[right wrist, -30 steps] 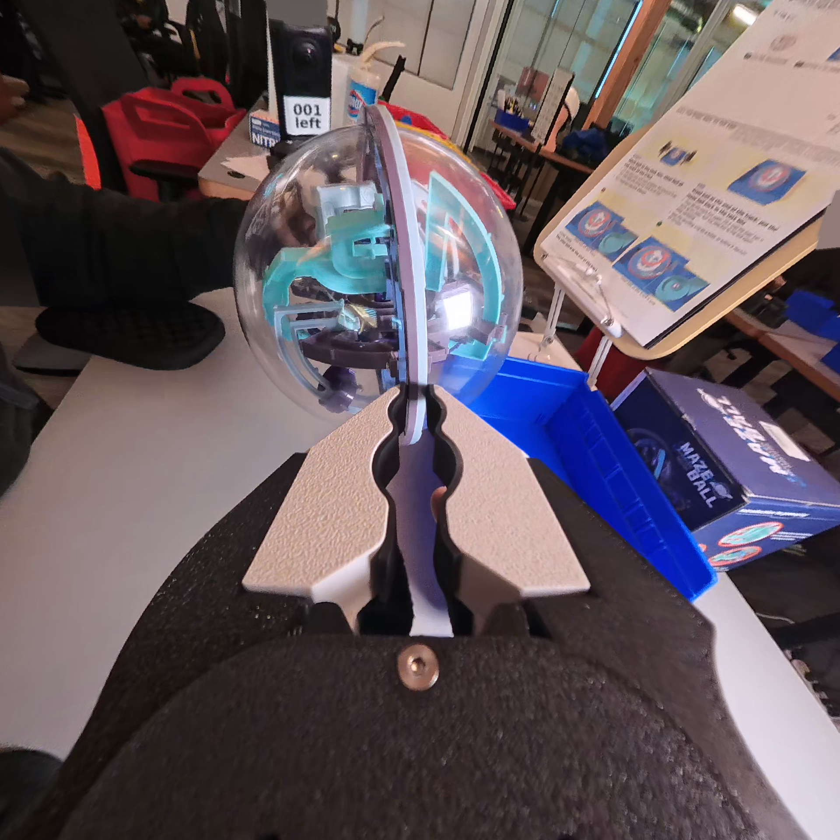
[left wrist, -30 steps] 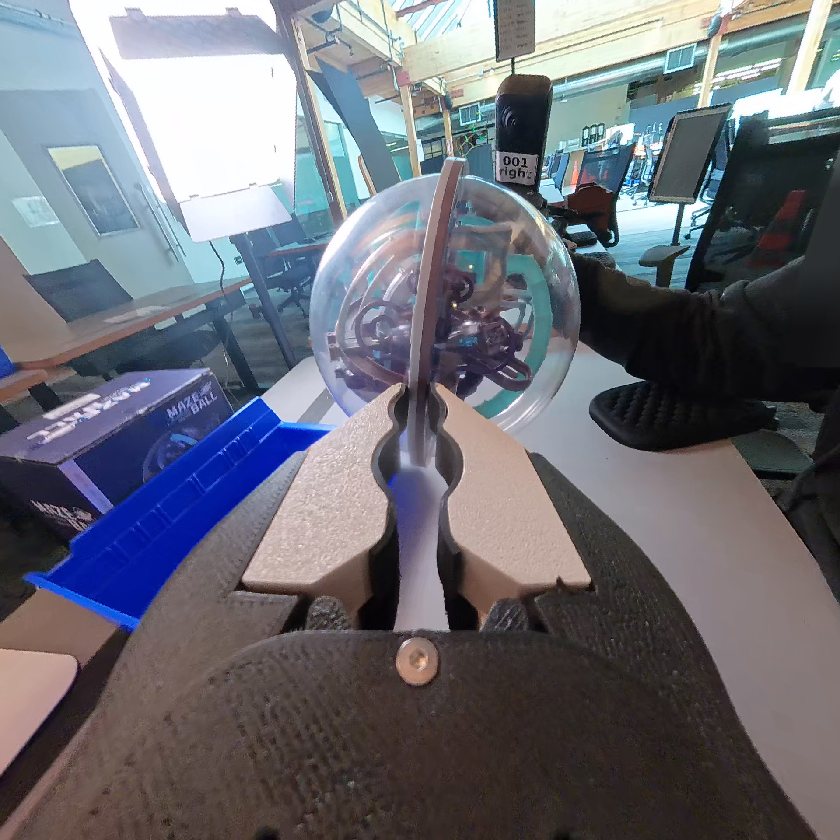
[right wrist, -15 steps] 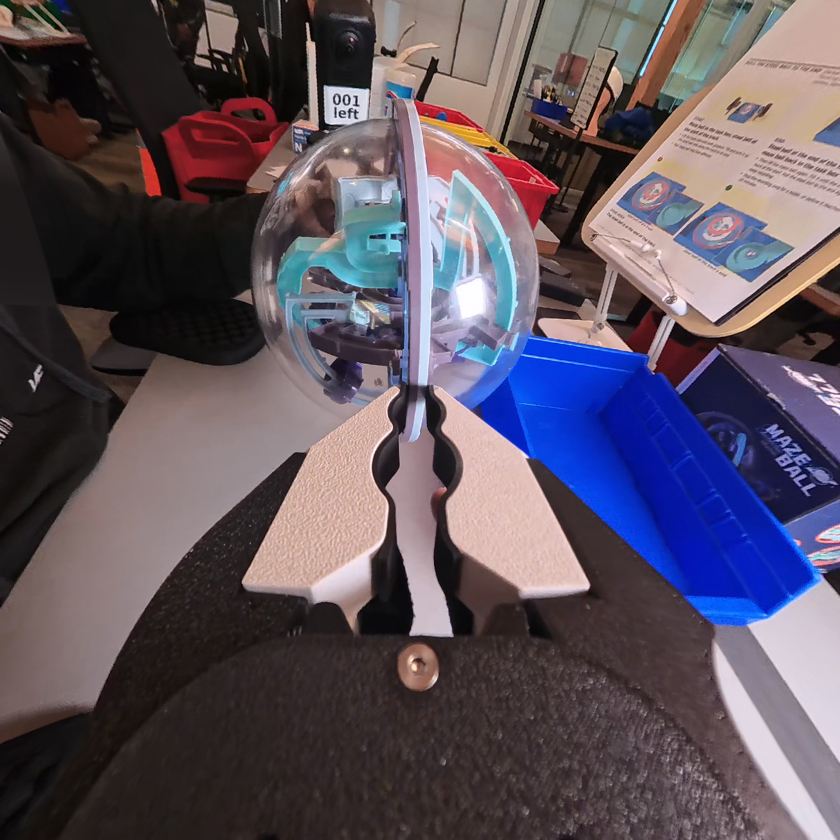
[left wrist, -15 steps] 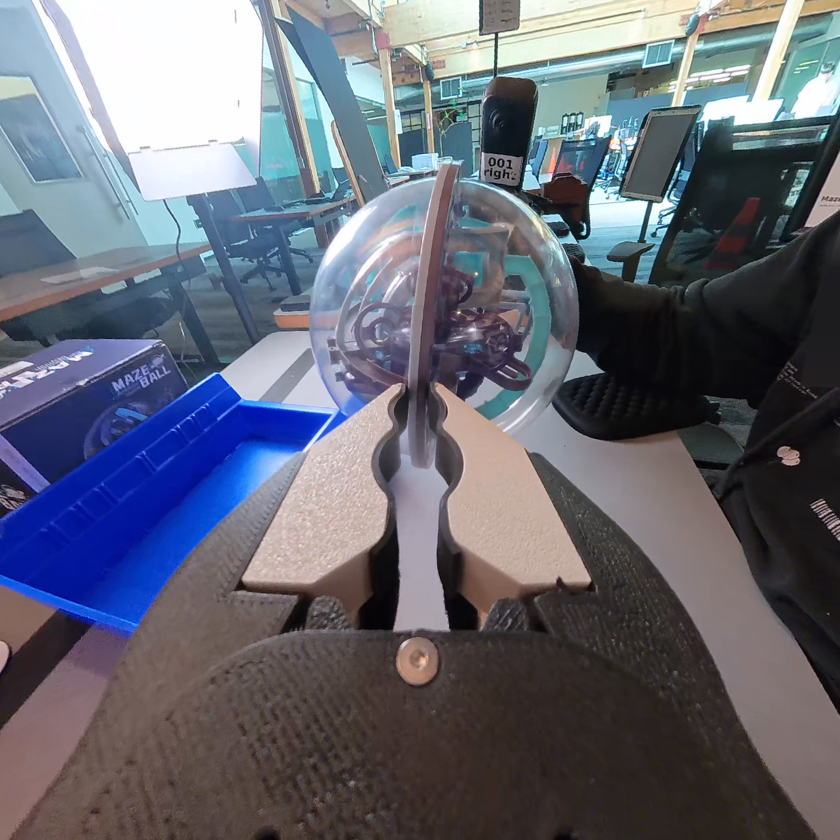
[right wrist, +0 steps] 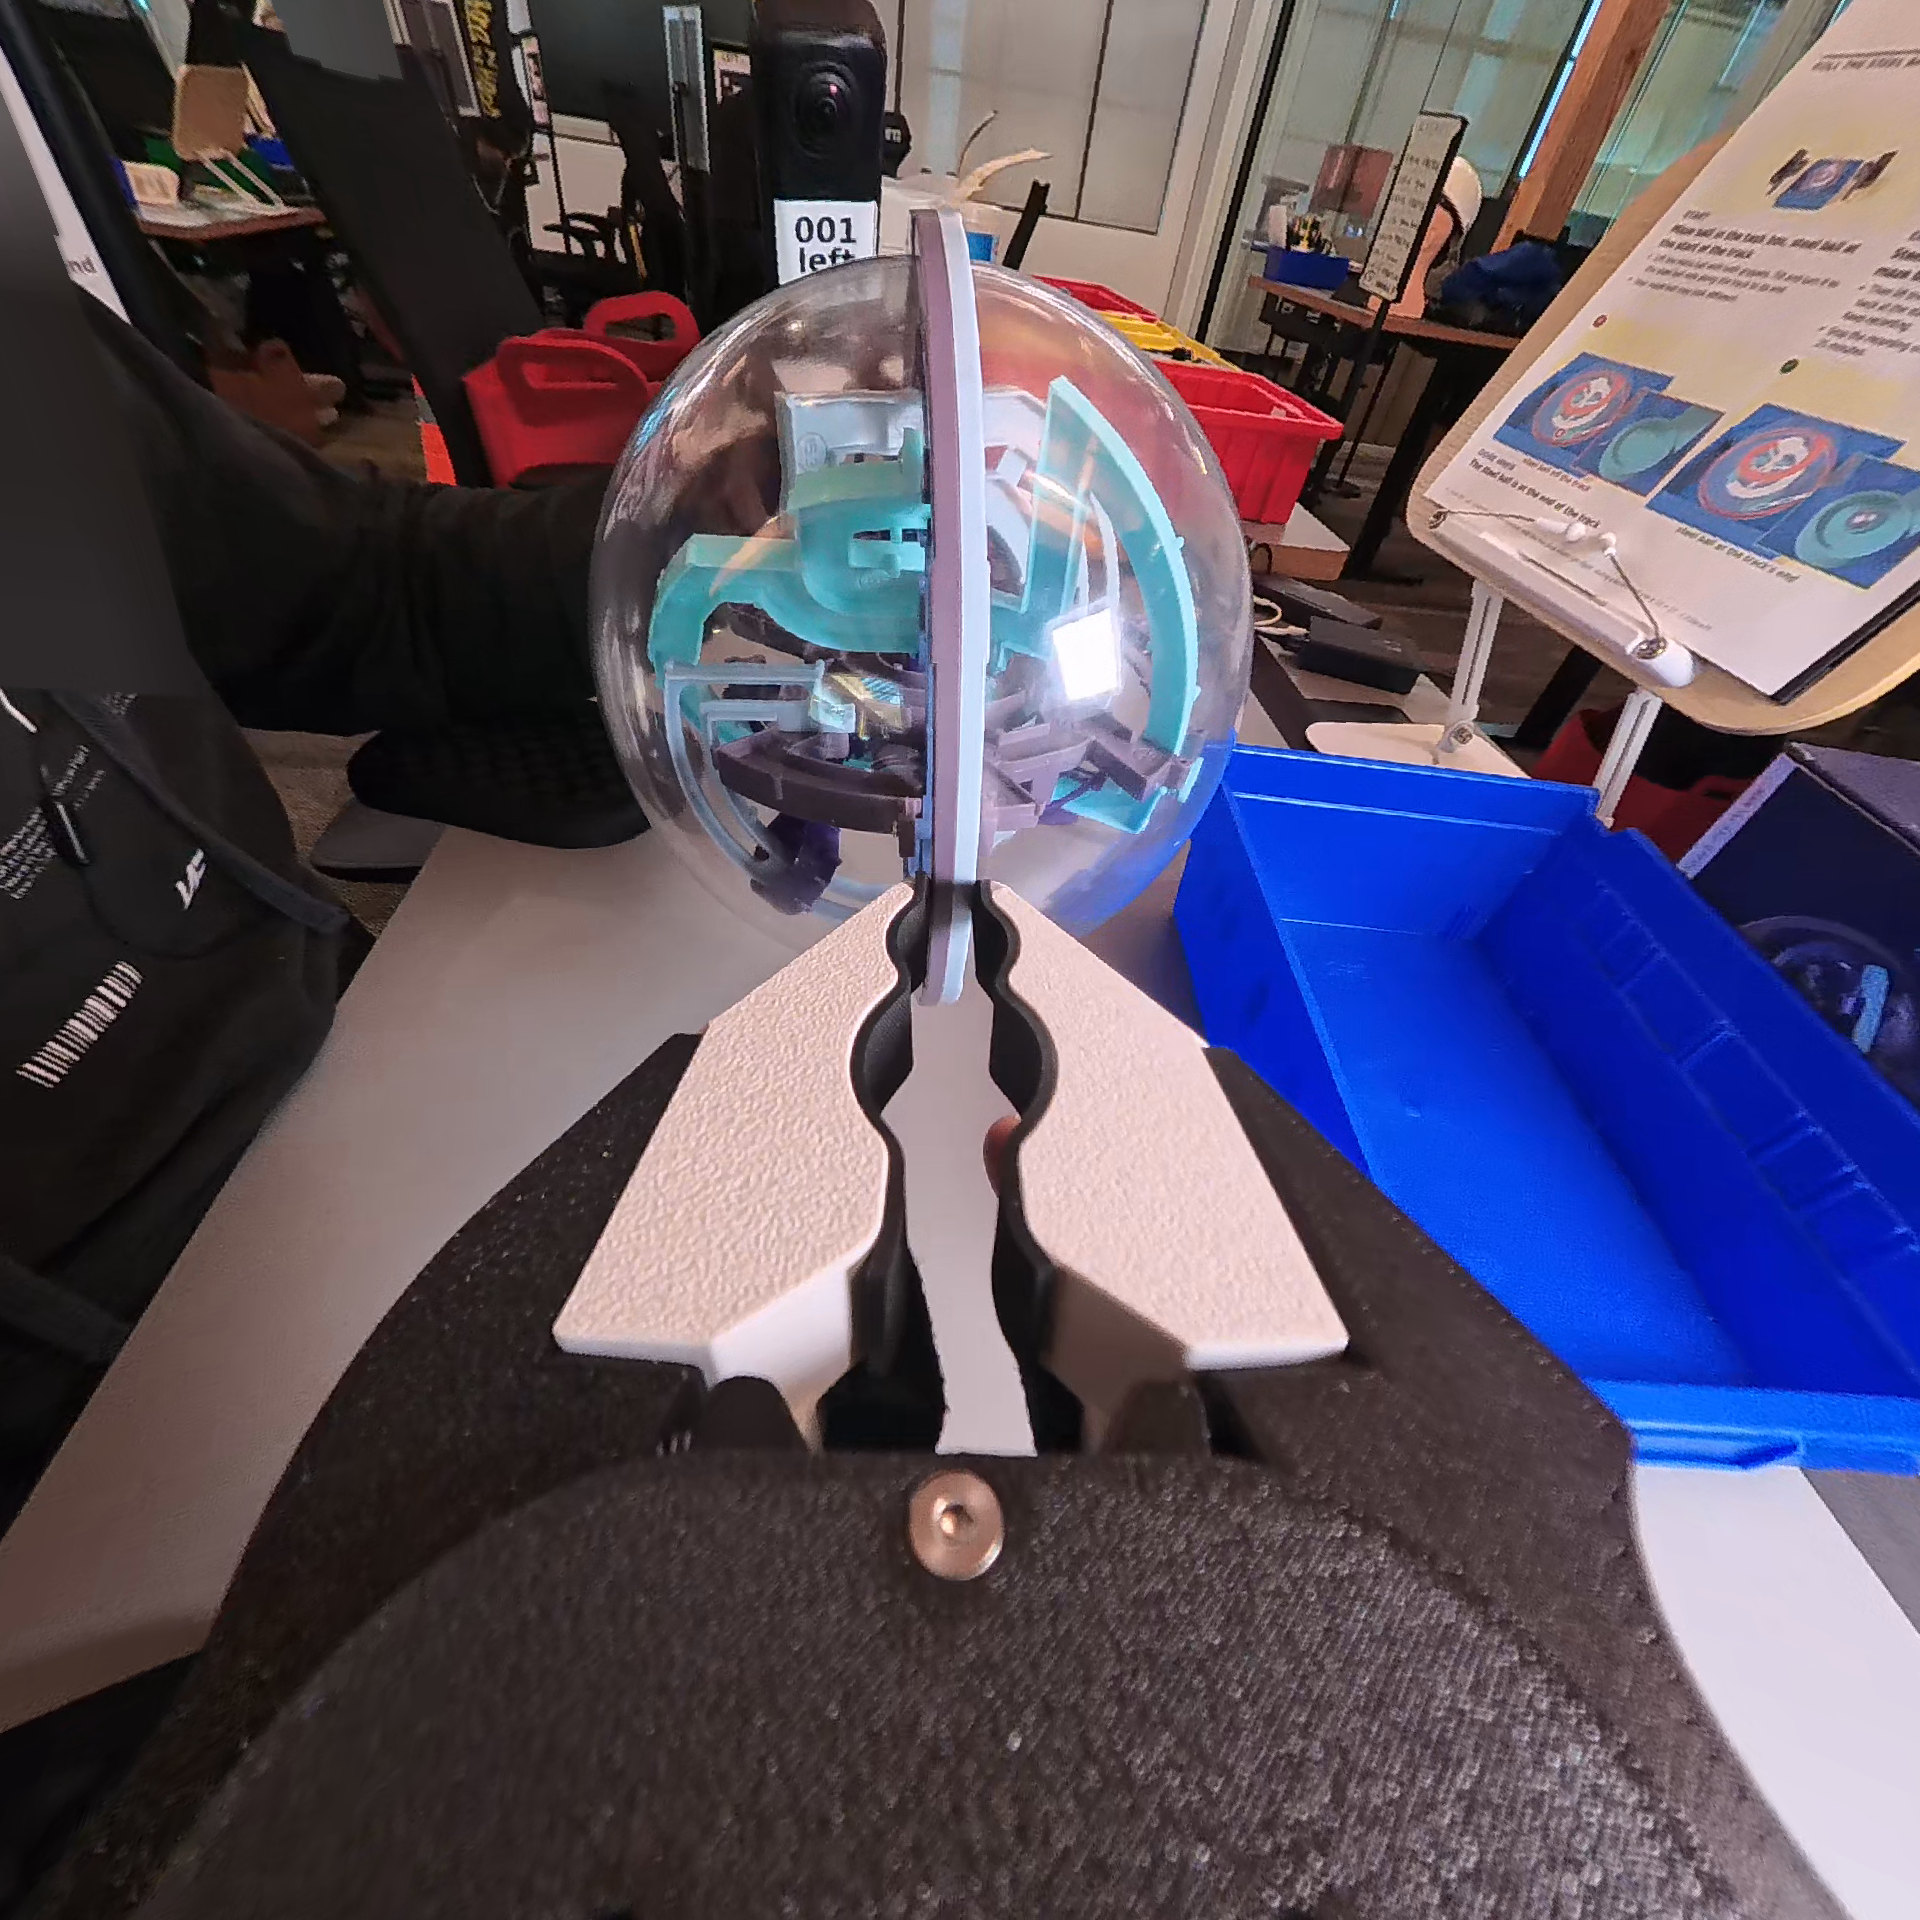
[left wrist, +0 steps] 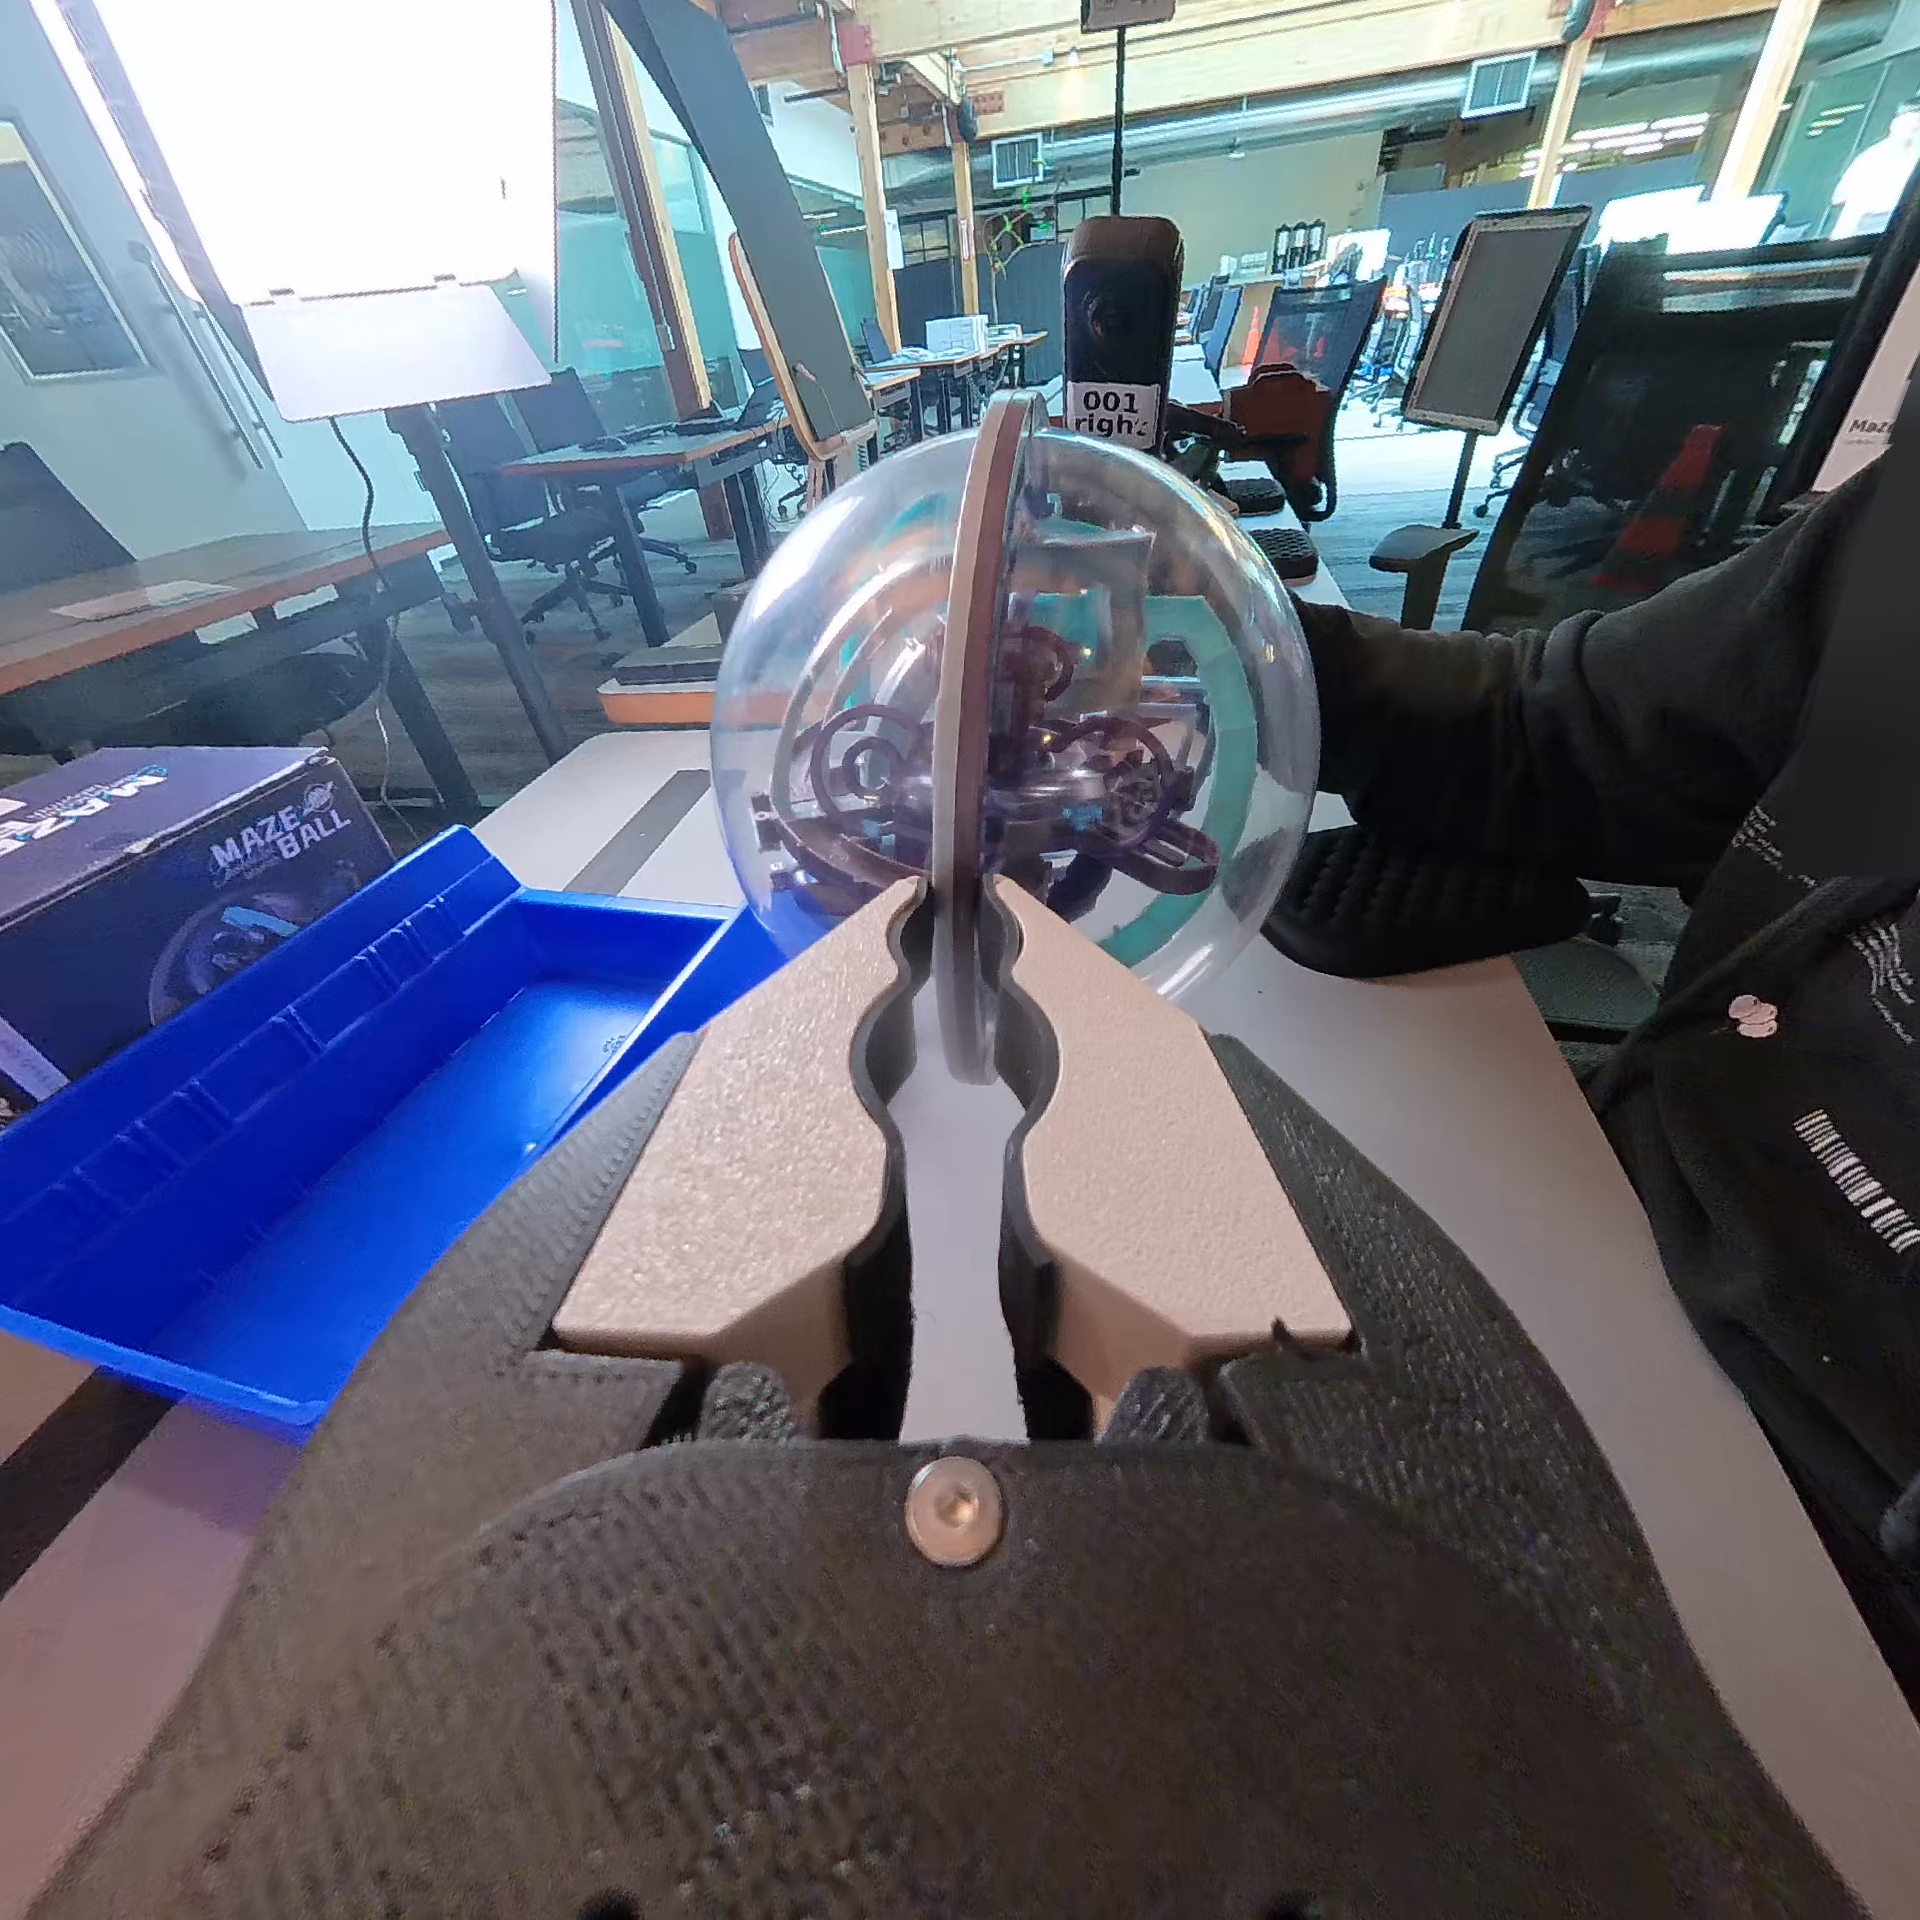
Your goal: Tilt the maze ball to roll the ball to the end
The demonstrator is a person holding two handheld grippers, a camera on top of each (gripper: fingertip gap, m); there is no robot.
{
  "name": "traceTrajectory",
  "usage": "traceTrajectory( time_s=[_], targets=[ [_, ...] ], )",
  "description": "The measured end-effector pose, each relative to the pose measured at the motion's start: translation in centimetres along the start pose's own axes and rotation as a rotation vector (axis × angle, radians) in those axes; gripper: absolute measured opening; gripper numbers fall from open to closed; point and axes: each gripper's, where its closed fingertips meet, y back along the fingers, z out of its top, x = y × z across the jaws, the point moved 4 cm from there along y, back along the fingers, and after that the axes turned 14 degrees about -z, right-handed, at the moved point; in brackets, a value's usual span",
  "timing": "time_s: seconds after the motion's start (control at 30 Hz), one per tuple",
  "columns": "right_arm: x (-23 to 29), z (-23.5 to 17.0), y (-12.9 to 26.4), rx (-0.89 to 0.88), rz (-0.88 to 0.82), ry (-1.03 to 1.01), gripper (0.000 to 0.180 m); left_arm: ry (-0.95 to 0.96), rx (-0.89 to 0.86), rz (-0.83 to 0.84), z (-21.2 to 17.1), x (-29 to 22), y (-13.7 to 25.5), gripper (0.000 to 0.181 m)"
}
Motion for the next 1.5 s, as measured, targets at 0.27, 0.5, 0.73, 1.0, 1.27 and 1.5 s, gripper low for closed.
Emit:
traceTrajectory(
  time_s=[0.27,0.5,0.73,1.0,1.27,1.5],
  targets=[
    [0.7,-1.0,-0.4,0.016,0.02,-0.026,0.006,0.019,0.003,-0.005,-0.2,-0.8,0.2,0.007],
    [1.0,-1.5,-0.8,0.035,0.031,-0.032,0.006,0.028,0.006,-0.005,-0.3,-1.1,0.4,0.007],
    [1.2,-1.9,-0.9,0.055,0.041,-0.05,0.006,0.069,0.004,-0.005,-0.9,-1.2,0.4,0.007],
    [1.4,-2.4,-1.0,0.072,0.047,-0.06,0.006,0.093,0.005,-0.008,-1.5,-1.3,0.4,0.007],
    [1.5,-3.0,-1.0,0.092,0.051,-0.072,0.006,0.128,0.003,-0.011,-2.3,-1.4,0.3,0.007],
    [1.8,-4.1,-0.8,0.124,0.06,-0.101,0.006,0.171,0.007,-0.017,-3.6,-1.7,-0.2,0.007]
  ],
)
